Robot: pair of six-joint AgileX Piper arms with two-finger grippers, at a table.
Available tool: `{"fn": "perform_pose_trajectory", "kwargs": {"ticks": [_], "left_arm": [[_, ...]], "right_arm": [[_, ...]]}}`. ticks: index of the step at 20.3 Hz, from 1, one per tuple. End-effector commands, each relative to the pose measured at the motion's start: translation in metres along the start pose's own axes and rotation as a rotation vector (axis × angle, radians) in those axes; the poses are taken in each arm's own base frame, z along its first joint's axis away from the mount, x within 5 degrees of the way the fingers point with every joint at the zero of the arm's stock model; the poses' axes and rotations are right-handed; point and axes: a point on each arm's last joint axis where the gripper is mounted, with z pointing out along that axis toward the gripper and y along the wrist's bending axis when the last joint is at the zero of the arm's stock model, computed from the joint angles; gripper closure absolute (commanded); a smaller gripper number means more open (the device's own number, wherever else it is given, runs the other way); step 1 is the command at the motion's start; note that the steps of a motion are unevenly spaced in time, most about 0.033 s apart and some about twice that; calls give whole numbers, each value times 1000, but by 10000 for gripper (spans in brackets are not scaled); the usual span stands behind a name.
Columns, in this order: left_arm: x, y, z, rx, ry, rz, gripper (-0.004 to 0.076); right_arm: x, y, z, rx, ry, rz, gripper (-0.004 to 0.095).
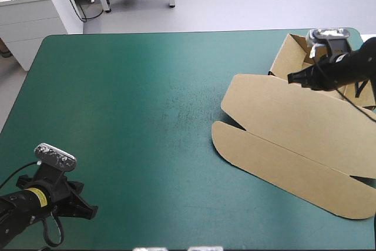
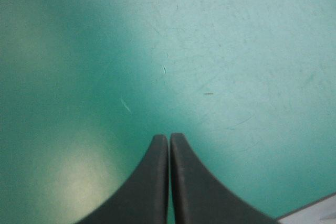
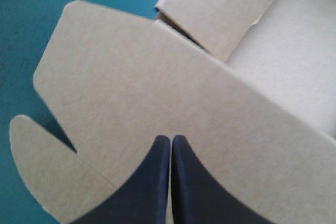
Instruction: Fold the box
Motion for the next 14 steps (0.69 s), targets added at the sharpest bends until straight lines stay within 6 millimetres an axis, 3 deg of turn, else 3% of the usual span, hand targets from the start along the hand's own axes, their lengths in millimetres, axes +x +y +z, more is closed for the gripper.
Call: {"fn": "perform_pose_trajectory", "kwargs": {"ticks": [1,4,5,6,9,14], "left_arm": [[-3,-1,4,4,-109,-17,732],[10,-5,18,36,-106,-69,732],[17,-5,22,38,-92,-70,732],[20,-6,24,38,-88,-69,732],[33,-6,28,38,-88,-69,732],[43,-9,35,58,-69,-78,732]], "right_arm": [[25,27,-29,0,-144,-79,912],[71,38,-30,-18,-147,-81,912],[96,41,-32,-19,-145,-83,912],[107,43,-36,-16,-156,-90,912],[164,47,-39,-6,-176,-106,912],[224,52,-40,-1,-213,-116,912]]}}
